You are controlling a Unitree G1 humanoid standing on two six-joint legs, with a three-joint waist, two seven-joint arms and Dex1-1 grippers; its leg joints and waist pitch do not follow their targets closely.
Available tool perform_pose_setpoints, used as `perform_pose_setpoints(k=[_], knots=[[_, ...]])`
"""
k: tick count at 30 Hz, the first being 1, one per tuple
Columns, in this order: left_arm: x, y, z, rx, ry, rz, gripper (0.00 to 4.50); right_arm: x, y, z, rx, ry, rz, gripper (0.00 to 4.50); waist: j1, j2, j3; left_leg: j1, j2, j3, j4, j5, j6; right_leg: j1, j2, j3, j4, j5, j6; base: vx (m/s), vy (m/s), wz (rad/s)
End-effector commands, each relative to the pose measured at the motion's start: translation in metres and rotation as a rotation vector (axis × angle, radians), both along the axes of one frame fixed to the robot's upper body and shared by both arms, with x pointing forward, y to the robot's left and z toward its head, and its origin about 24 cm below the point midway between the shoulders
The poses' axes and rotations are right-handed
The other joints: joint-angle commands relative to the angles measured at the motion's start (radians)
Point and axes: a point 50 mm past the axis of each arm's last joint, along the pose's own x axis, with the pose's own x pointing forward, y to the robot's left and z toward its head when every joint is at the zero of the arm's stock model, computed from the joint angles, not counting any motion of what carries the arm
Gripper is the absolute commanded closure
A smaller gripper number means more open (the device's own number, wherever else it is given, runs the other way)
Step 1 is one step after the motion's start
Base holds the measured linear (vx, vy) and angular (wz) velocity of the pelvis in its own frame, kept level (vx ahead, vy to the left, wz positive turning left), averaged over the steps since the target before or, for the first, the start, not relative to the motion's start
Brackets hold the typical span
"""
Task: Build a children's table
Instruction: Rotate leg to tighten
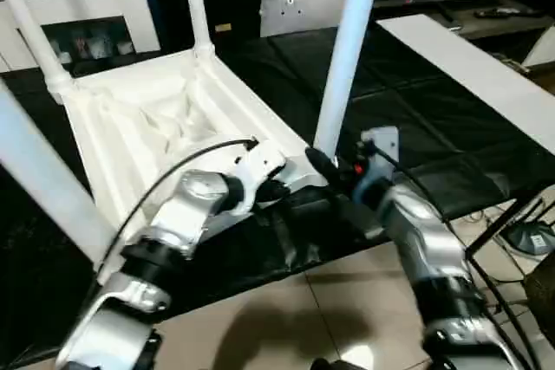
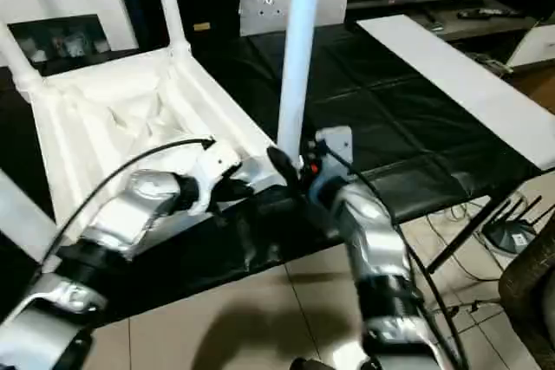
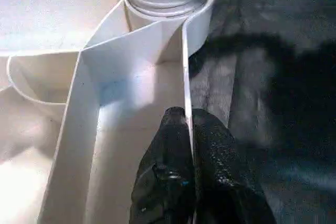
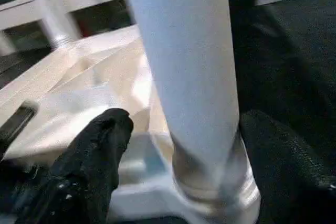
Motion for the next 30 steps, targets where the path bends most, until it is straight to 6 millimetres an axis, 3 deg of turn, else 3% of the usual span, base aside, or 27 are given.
perform_pose_setpoints(k=[1,2,4,7,11,15,16,19,20,29,30], knots=[[-0.004,-0.007,0.017,-0.05,-0.072,-0.137,4.5,-0.004,-0.009,0.012,-0.031,-0.081,0.115,0.42,0.012,-0.004,-0.089,-0.017,-0.008,0.033,-0.058,0.007,0.133,0.102,-0.039,0.063,-0.054,-0.246,-0.124,0.0,0.0,0.0],[-0.004,-0.007,0.017,-0.05,-0.072,-0.137,4.5,-0.004,-0.009,0.012,-0.031,-0.081,0.115,0.18,0.014,-0.005,-0.089,-0.016,-0.008,0.033,-0.059,0.001,0.131,0.102,-0.039,0.064,-0.055,-0.258,-0.121,0.0,0.0,0.0],[-0.005,-0.006,0.016,-0.049,-0.067,-0.151,4.5,-0.005,-0.011,0.012,-0.044,-0.09,0.131,0.12,0.02,-0.007,-0.084,-0.014,-0.008,0.036,-0.062,-0.029,0.115,0.1,-0.039,0.064,-0.061,-0.308,-0.109,0.0,0.0,0.0],[-0.013,0.001,0.011,-0.002,-0.047,-0.3,4.5,-0.011,-0.024,0.016,-0.108,-0.104,0.295,0.12,0.034,-0.007,-0.084,-0.004,-0.009,0.04,-0.066,-0.079,0.102,0.094,-0.036,0.072,-0.071,-0.37,-0.086,0.0,0.0,0.0],[-0.021,0.01,0.008,0.049,-0.019,-0.434,4.5,-0.017,-0.034,0.015,-0.186,-0.091,0.467,0.12,0.052,-0.008,-0.084,0.002,-0.004,0.042,-0.068,-0.078,0.104,0.087,-0.035,0.08,-0.064,-0.35,-0.106,0.0,0.0,0.0],[-0.026,0.017,0.009,0.075,0.011,-0.53,4.5,-0.019,-0.038,0.013,-0.258,-0.084,0.609,0.12,0.061,-0.011,-0.084,-0.003,-0.003,0.043,-0.067,-0.064,0.109,0.09,-0.036,0.083,-0.056,-0.326,-0.125,0.0,0.0,0.0],[-0.026,0.017,0.009,0.075,0.011,-0.53,4.5,-0.019,-0.038,0.013,-0.258,-0.084,0.609,0.4,0.065,-0.011,-0.085,-0.003,-0.002,0.044,-0.067,-0.057,0.109,0.089,-0.037,0.084,-0.055,-0.32,-0.128,0.0,0.0,0.0],[-0.029,0.019,0.009,0.095,0.029,-0.588,4.5,-0.018,-0.037,0.012,-0.27,-0.068,0.674,0.53,0.068,-0.015,-0.087,-0.006,-0.002,0.043,-0.067,-0.053,0.107,0.091,-0.037,0.082,-0.051,-0.319,-0.134,0.0,0.0,0.0],[-0.03,0.02,0.009,0.102,0.035,-0.613,4.5,-0.018,-0.035,0.011,-0.277,-0.063,0.704,0.83,0.067,-0.014,-0.085,-0.005,-0.002,0.044,-0.067,-0.056,0.105,0.09,-0.037,0.083,-0.053,-0.328,-0.13,0.0,0.0,0.0],[-0.032,0.022,0.011,0.119,0.049,-0.689,4.5,-0.019,-0.029,0.008,-0.268,-0.039,0.84,1.43,0.071,-0.02,-0.087,-0.005,0.001,0.045,-0.067,-0.058,0.096,0.09,-0.037,0.083,-0.052,-0.337,-0.125,0.0,0.0,0.0],[-0.032,0.022,0.011,0.119,0.051,-0.695,4.5,-0.02,-0.029,0.008,-0.263,-0.036,0.855,1.7,0.071,-0.021,-0.086,-0.006,0.001,0.045,-0.067,-0.059,0.095,0.091,-0.037,0.083,-0.052,-0.338,-0.125,0.0,0.0,0.0]])
